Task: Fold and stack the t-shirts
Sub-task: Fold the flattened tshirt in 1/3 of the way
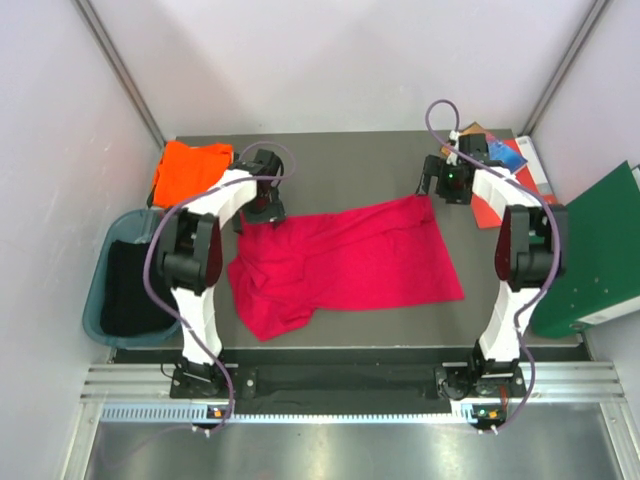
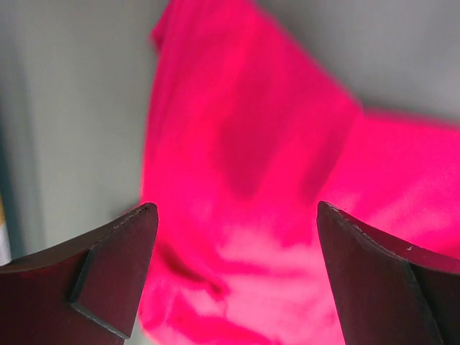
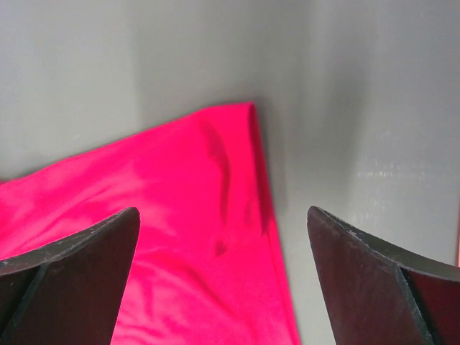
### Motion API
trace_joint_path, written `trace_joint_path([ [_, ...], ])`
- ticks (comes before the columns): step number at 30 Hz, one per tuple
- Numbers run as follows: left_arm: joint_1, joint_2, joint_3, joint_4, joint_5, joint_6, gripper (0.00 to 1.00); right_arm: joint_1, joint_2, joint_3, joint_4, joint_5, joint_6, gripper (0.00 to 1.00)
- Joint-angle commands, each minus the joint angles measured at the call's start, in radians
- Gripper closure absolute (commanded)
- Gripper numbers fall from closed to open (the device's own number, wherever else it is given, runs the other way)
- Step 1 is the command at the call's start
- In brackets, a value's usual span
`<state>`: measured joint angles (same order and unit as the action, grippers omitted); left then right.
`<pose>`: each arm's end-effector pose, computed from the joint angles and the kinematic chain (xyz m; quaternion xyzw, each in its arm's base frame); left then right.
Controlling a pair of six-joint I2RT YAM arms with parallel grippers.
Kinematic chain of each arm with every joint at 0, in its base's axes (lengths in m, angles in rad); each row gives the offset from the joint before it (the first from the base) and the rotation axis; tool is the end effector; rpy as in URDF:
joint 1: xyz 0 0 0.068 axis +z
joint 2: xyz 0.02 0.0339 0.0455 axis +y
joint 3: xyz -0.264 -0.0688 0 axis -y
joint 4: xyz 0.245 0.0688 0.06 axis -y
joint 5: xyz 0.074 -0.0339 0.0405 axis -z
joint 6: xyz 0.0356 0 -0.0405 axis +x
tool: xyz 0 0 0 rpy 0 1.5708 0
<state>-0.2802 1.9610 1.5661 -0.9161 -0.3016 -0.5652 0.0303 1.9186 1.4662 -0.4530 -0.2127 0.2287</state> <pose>0.3848 -0.0997 0.2144 -0.1585 0.9676 0.0833 0.1779 0.4233 0.0203 0.2230 0.0586 0.9386 0.1414 0.3091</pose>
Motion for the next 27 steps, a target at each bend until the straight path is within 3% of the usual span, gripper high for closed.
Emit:
trace_joint_path([
  [1,0.044,0.125,0.147,0.002,-0.004,0.021,0.05,-0.009,0.095,0.097,0.01,0.048,0.001,0.0],
  [5,0.082,0.228,0.239,-0.032,0.012,0.045,0.05,-0.007,0.141,0.137,-0.001,0.059,0.026,0.0],
  [8,0.111,0.268,0.264,-0.023,0.042,0.065,0.12,-0.003,0.174,0.158,-0.006,0.064,0.053,0.01],
  [9,0.118,0.28,0.281,-0.027,0.05,0.065,0.22,-0.001,0.192,0.17,-0.01,0.064,0.061,0.03],
  [12,0.134,0.321,0.317,-0.038,0.079,0.091,0.57,0.008,0.22,0.184,-0.023,0.042,0.086,0.23],
  [13,0.138,0.34,0.328,-0.041,0.081,0.1,0.91,0.011,0.223,0.184,-0.024,0.032,0.098,0.39],
  [14,0.138,0.348,0.337,-0.047,0.076,0.111,1.0,0.013,0.229,0.186,-0.023,0.007,0.103,0.49],
  [15,0.139,0.357,0.36,-0.058,0.081,0.116,1.0,0.016,0.241,0.192,-0.024,-0.004,0.112,0.58],
  [16,0.141,0.363,0.374,-0.059,0.082,0.12,1.0,0.022,0.249,0.2,-0.033,-0.013,0.112,0.73],
  [19,0.144,0.375,0.41,-0.04,0.098,0.139,1.0,0.036,0.269,0.22,-0.05,-0.024,0.112,1.0],
  [27,0.147,0.453,0.598,-0.032,0.11,0.182,1.0,0.045,0.267,0.238,-0.024,0.061,0.152,1.0],
])
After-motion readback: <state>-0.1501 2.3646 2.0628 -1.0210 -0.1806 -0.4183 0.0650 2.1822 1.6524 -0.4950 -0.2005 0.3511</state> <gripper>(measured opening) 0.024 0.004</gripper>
